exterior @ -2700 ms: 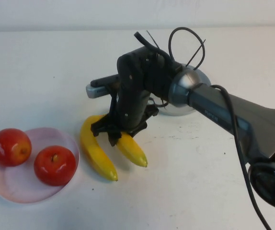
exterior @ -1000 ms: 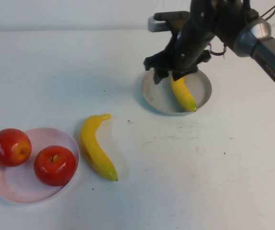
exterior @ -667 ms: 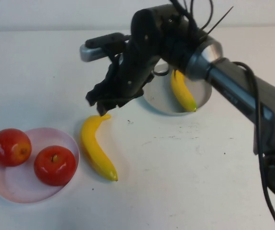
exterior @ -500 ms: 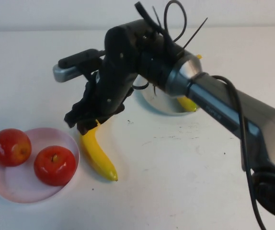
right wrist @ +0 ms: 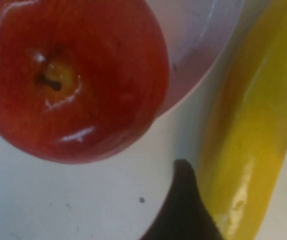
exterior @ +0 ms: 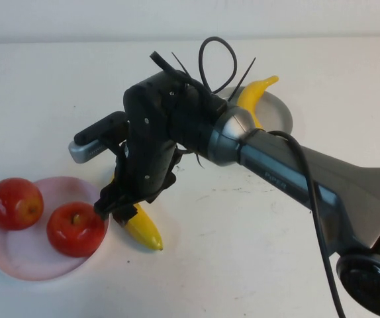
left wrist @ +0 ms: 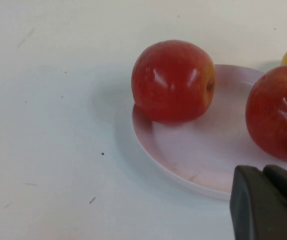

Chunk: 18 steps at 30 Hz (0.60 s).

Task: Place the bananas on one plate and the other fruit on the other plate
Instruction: Put another type of fruit in the right plate

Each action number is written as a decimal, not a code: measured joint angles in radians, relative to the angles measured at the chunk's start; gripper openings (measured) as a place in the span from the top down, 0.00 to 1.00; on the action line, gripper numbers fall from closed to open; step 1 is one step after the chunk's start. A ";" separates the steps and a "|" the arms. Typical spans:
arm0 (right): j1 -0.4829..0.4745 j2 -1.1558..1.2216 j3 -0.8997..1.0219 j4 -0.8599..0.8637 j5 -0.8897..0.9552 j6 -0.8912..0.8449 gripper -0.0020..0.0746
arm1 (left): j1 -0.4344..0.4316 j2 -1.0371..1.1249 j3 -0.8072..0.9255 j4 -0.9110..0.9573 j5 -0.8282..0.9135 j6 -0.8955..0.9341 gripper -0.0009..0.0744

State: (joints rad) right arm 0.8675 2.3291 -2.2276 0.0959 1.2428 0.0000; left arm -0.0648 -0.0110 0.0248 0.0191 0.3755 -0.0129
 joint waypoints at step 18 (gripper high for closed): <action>0.000 0.068 0.000 -0.002 -0.003 0.000 0.38 | 0.000 0.000 0.000 0.000 0.000 0.000 0.99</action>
State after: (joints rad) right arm 0.8675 2.3973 -2.2276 0.0935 1.2395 0.0000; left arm -0.0648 -0.0110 0.0248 0.0191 0.3755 -0.0129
